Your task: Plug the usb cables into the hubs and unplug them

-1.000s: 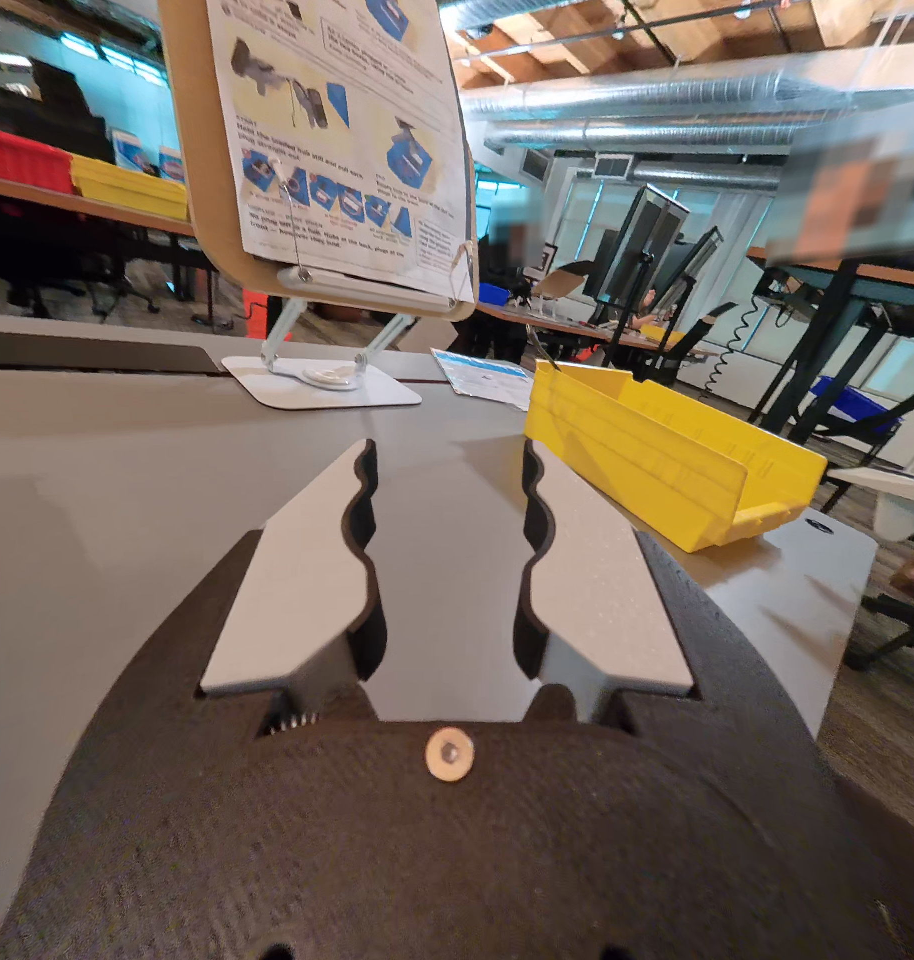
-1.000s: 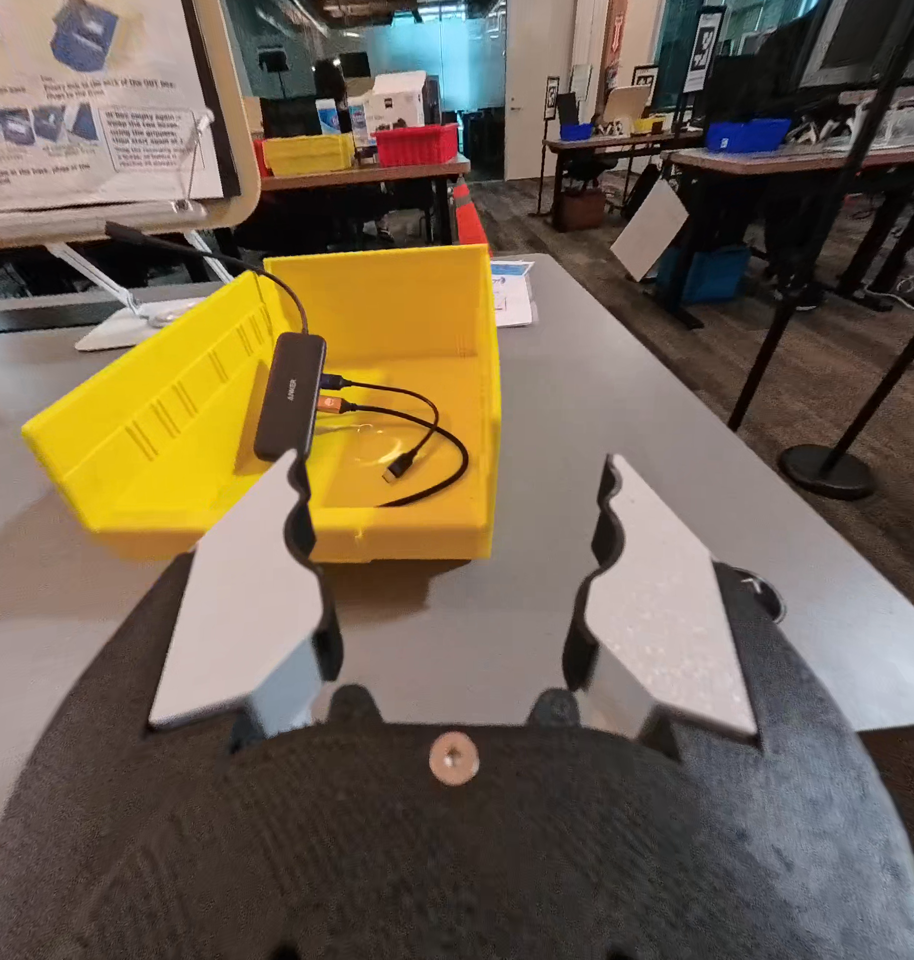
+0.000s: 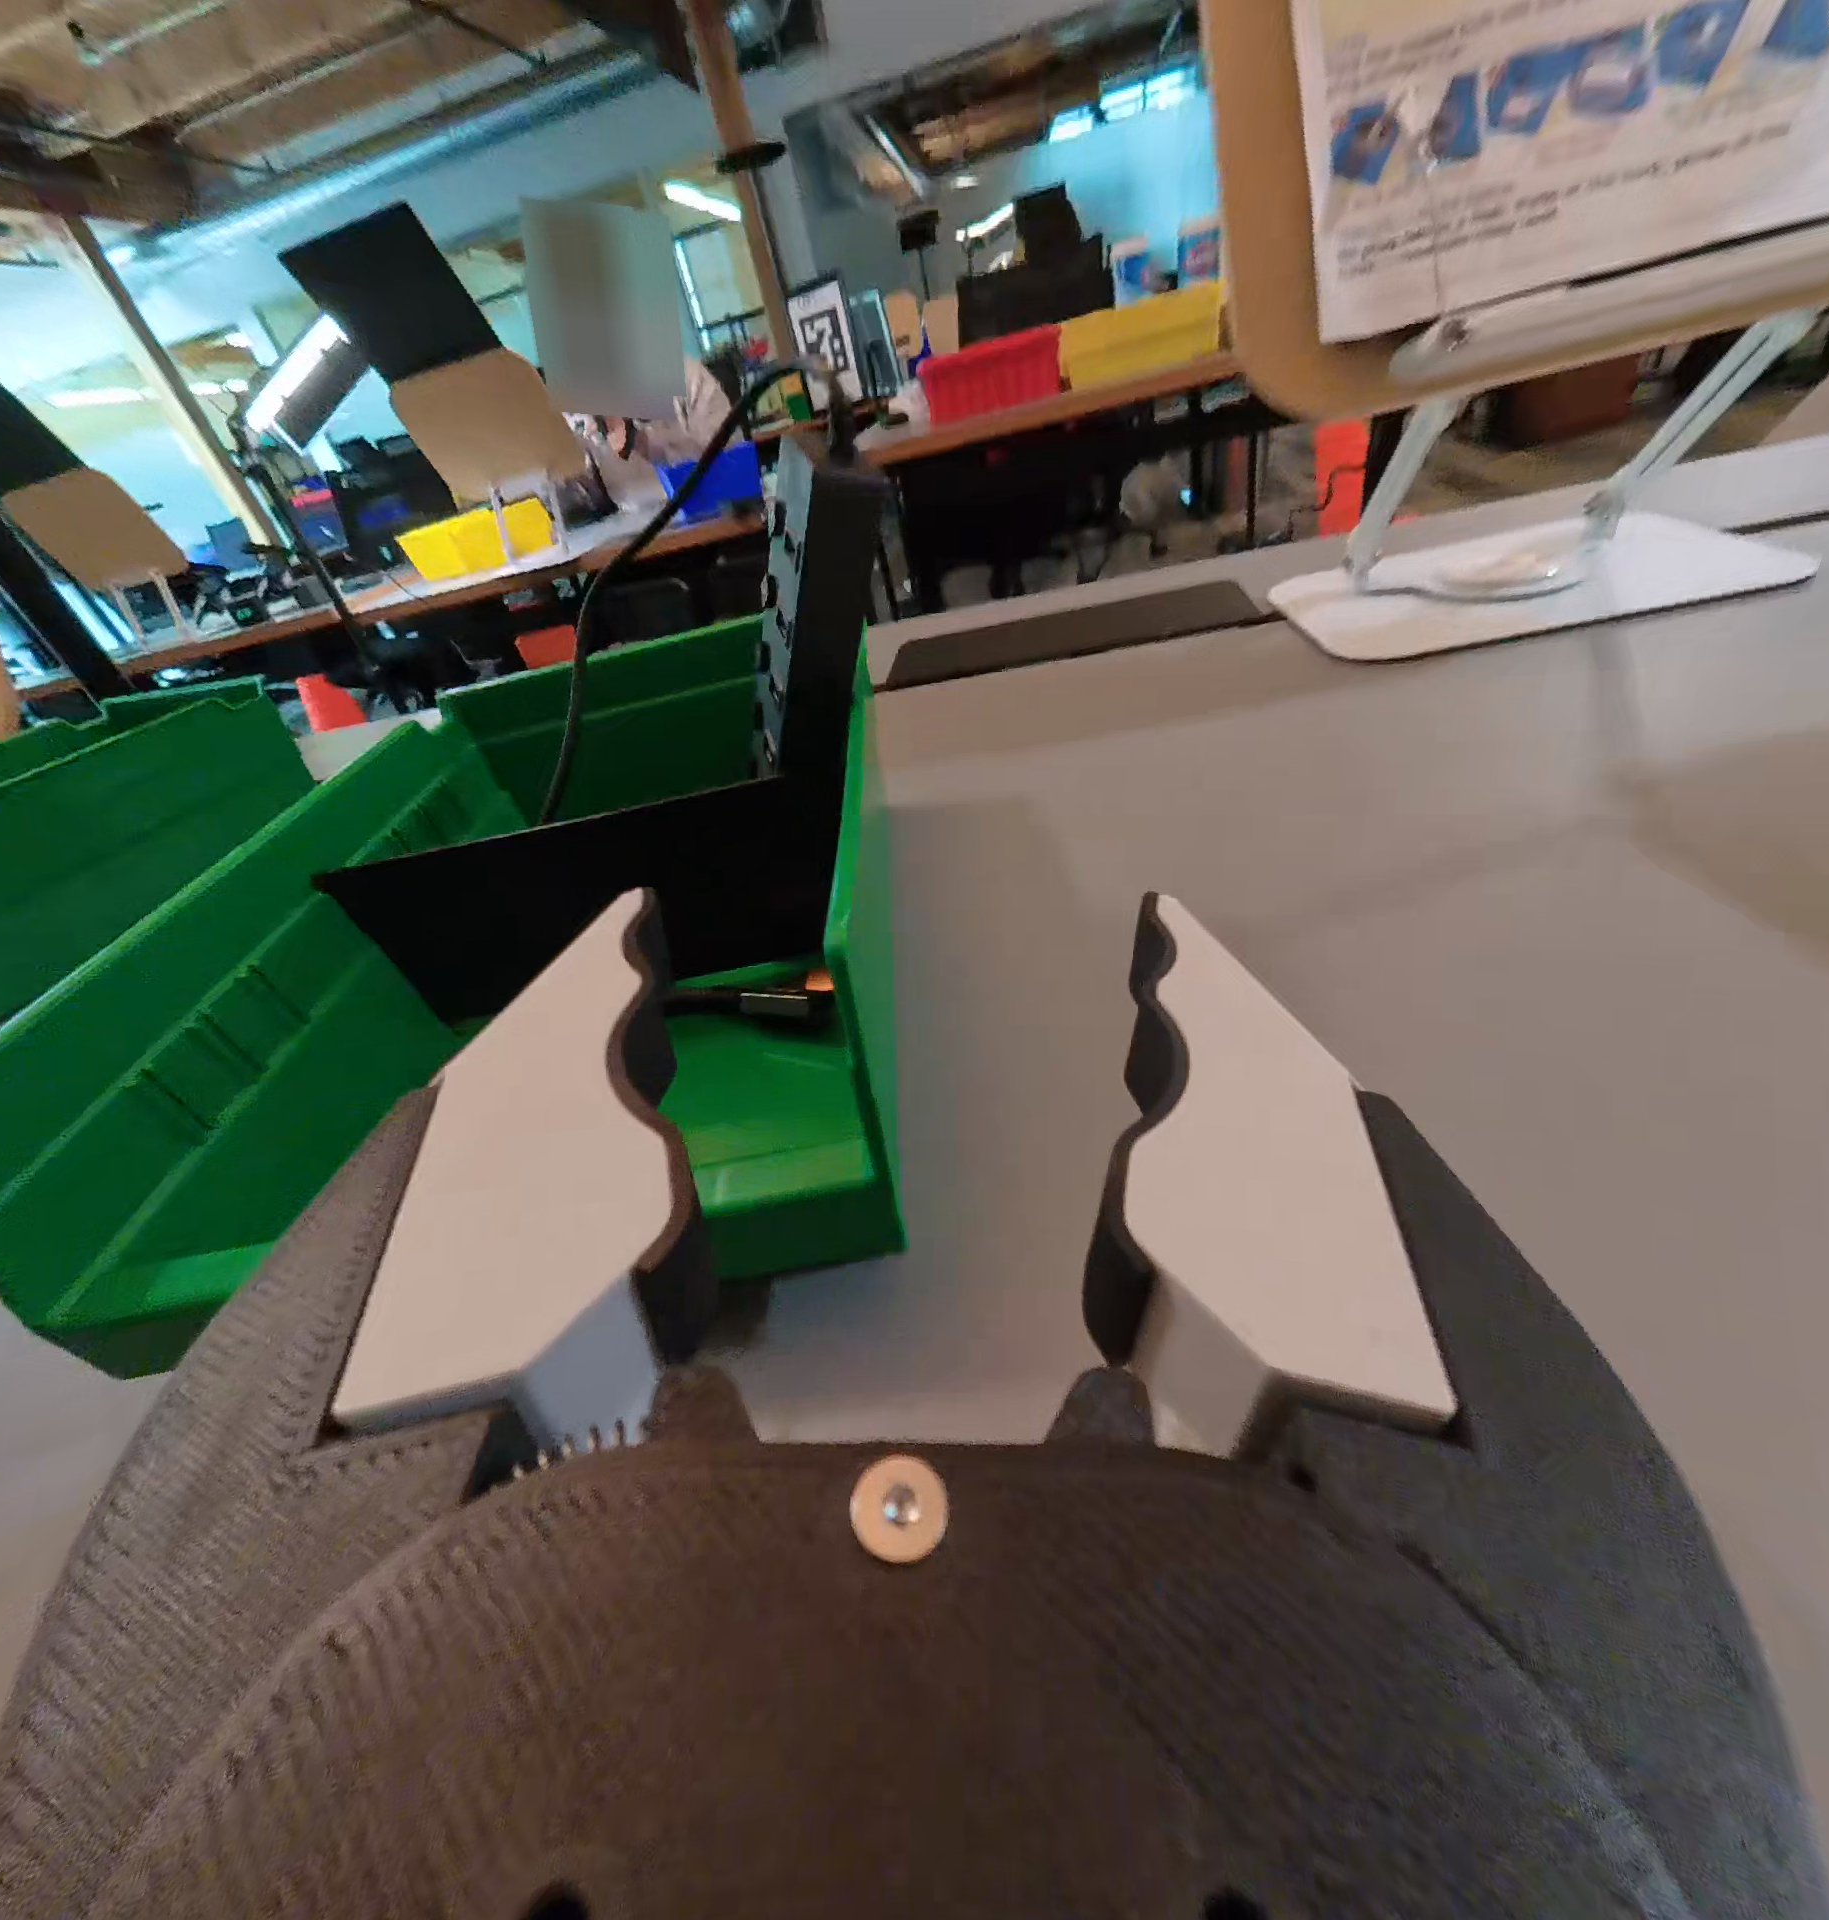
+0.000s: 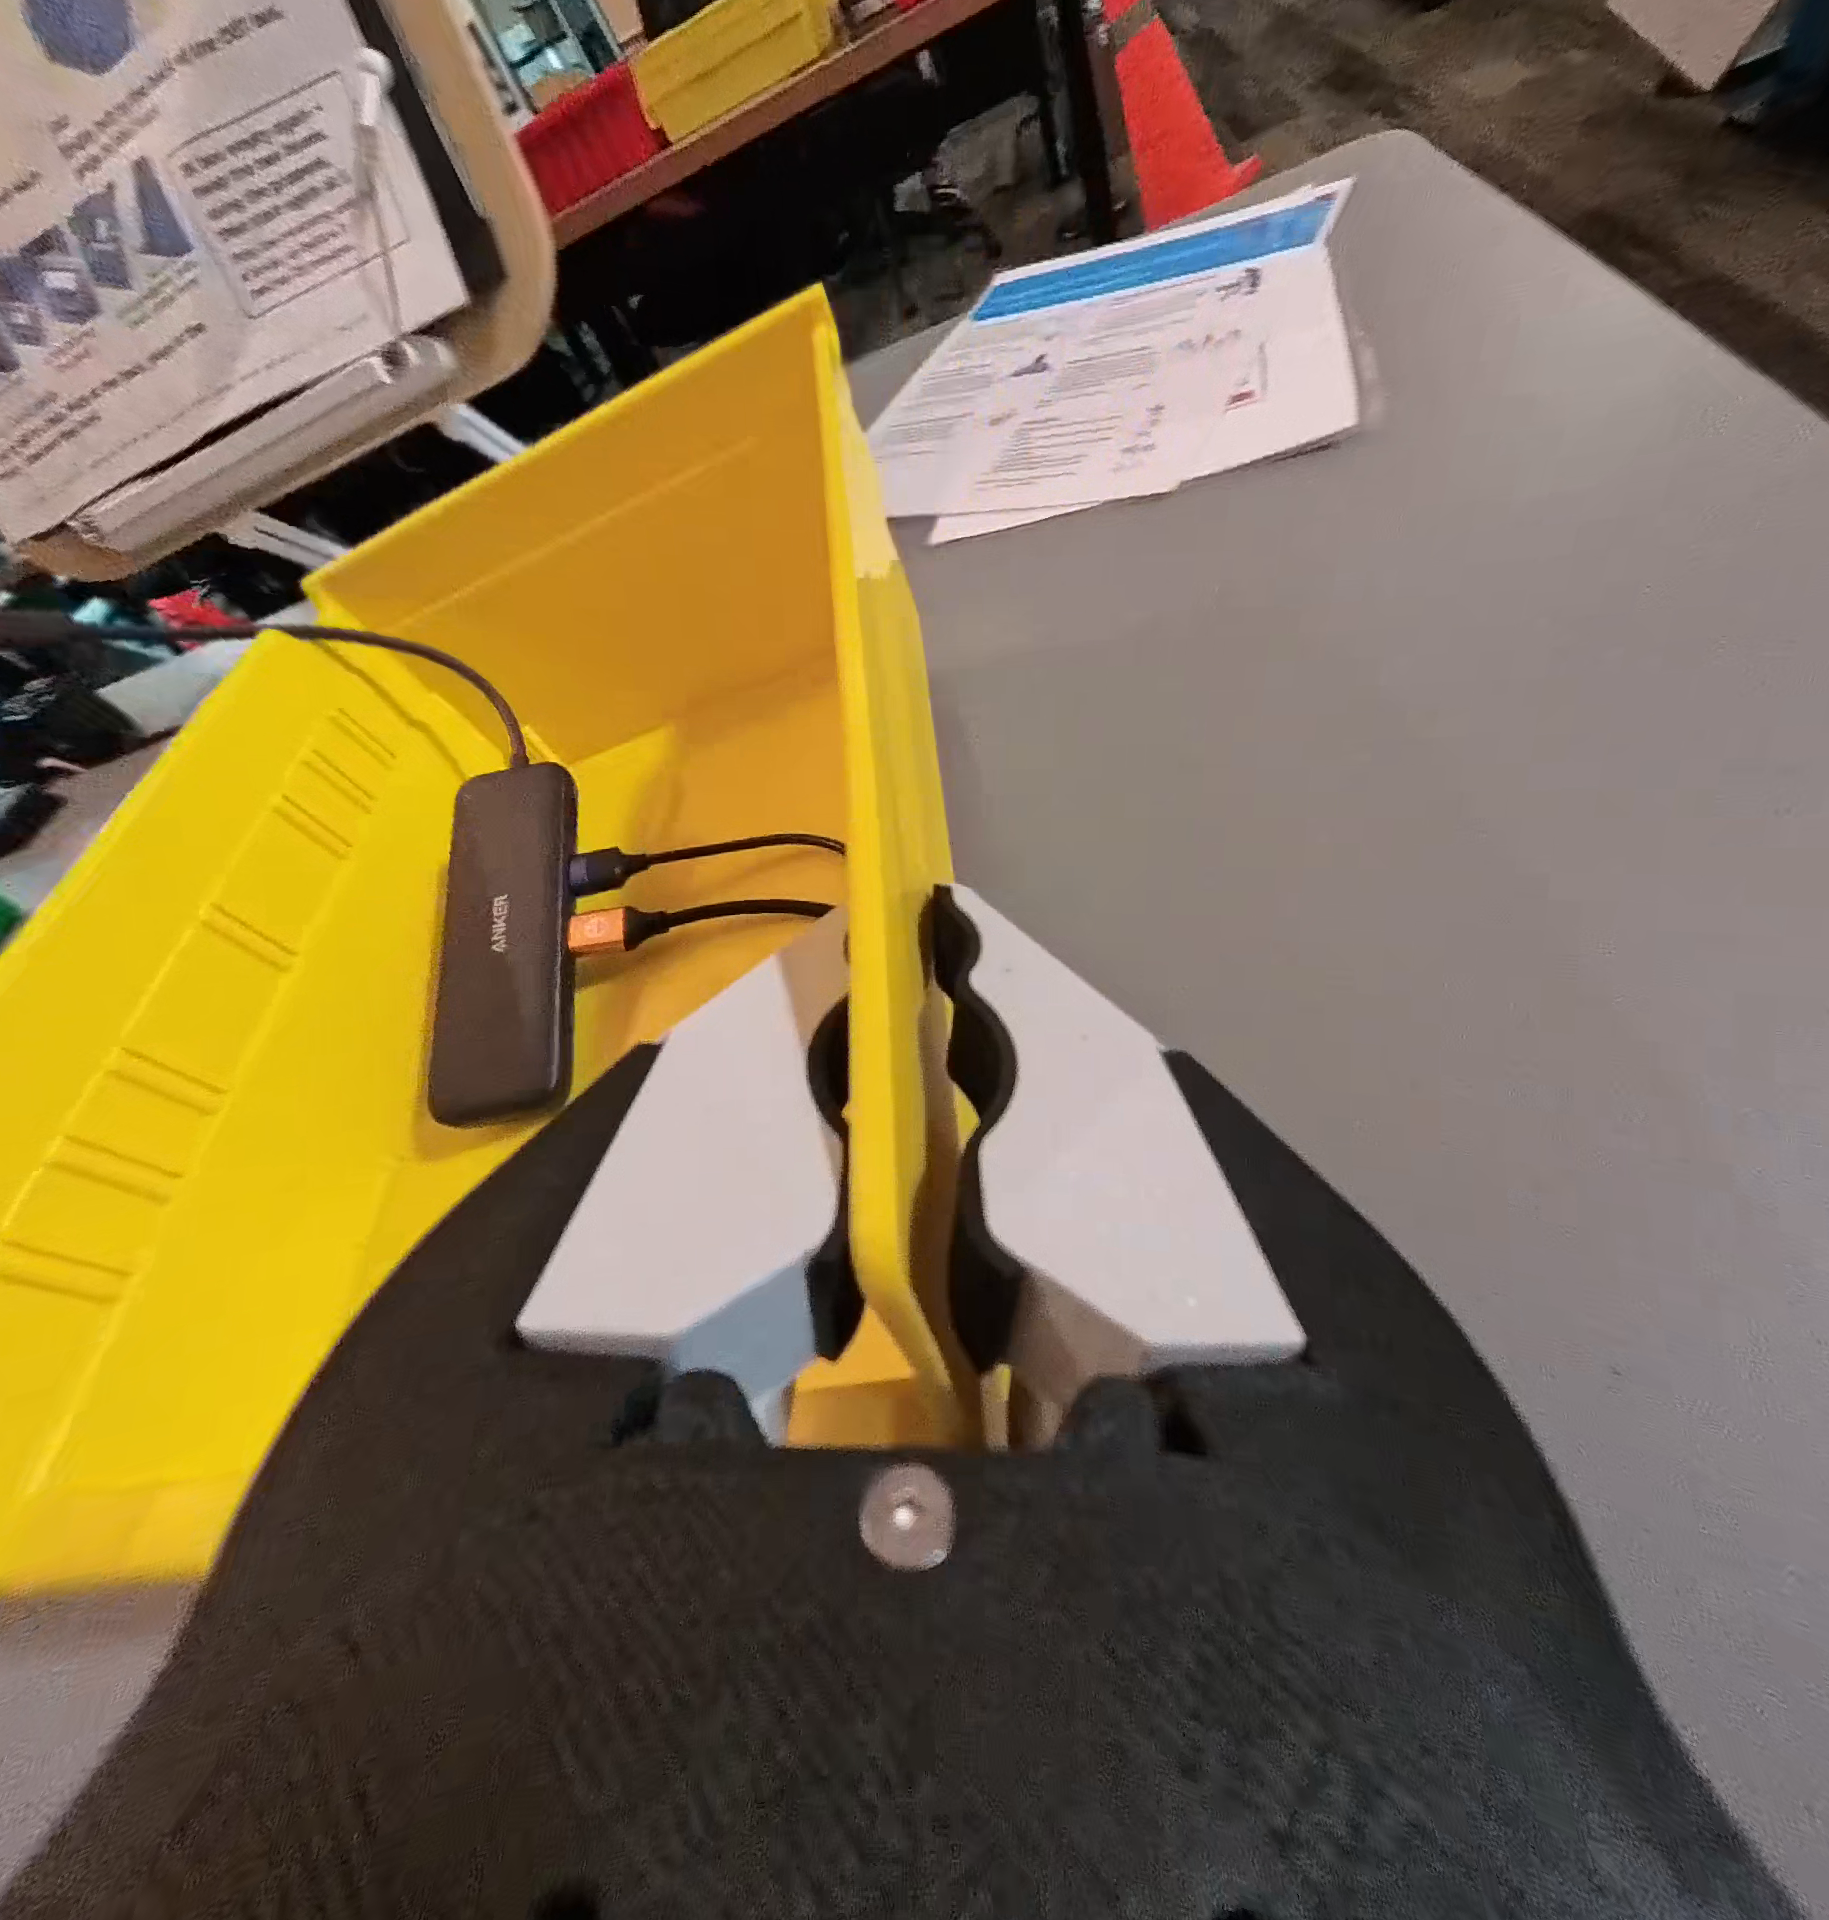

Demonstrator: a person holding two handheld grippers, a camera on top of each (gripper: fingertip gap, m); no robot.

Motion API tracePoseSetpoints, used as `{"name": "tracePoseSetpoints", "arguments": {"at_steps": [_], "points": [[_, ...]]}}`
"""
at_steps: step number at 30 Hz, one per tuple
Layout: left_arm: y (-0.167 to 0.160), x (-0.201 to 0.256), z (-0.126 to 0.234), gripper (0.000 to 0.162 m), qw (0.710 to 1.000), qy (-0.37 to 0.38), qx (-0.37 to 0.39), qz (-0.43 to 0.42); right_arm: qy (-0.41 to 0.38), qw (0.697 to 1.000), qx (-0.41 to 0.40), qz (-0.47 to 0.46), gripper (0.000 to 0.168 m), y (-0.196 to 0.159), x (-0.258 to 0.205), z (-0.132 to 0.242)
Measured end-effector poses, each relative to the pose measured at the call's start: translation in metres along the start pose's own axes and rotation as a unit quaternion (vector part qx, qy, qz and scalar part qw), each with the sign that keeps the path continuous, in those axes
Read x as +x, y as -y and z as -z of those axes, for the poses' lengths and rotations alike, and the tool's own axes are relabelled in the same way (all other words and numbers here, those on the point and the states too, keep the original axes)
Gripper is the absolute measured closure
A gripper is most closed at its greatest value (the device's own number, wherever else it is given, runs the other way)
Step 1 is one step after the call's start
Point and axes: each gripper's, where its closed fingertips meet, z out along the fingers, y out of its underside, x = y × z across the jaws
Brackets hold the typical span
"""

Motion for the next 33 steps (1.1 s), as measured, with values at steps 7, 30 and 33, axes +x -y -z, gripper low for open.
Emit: {"name": "tracePoseSetpoints", "arguments": {"at_steps": [7, 30, 33], "points": [[-0.030, -0.016, -0.045, 0.092, 0.996, 0.003, -0.093, 0.002, 0.100, 0.995, 0.026, -0.002, 0.161, -0.007, -0.086, 0.006], [0.017, -0.172, 0.023, 0.160, 0.996, 0.059, -0.071, 0.017, 0.107, 0.992, -0.055, 0.030, 0.158, -0.131, -0.429, -0.170], [0.032, -0.200, 0.049, 0.160, 0.995, 0.084, -0.052, 0.029, 0.083, 0.994, -0.047, 0.052, 0.159, -0.149, -0.479, -0.174]]}}
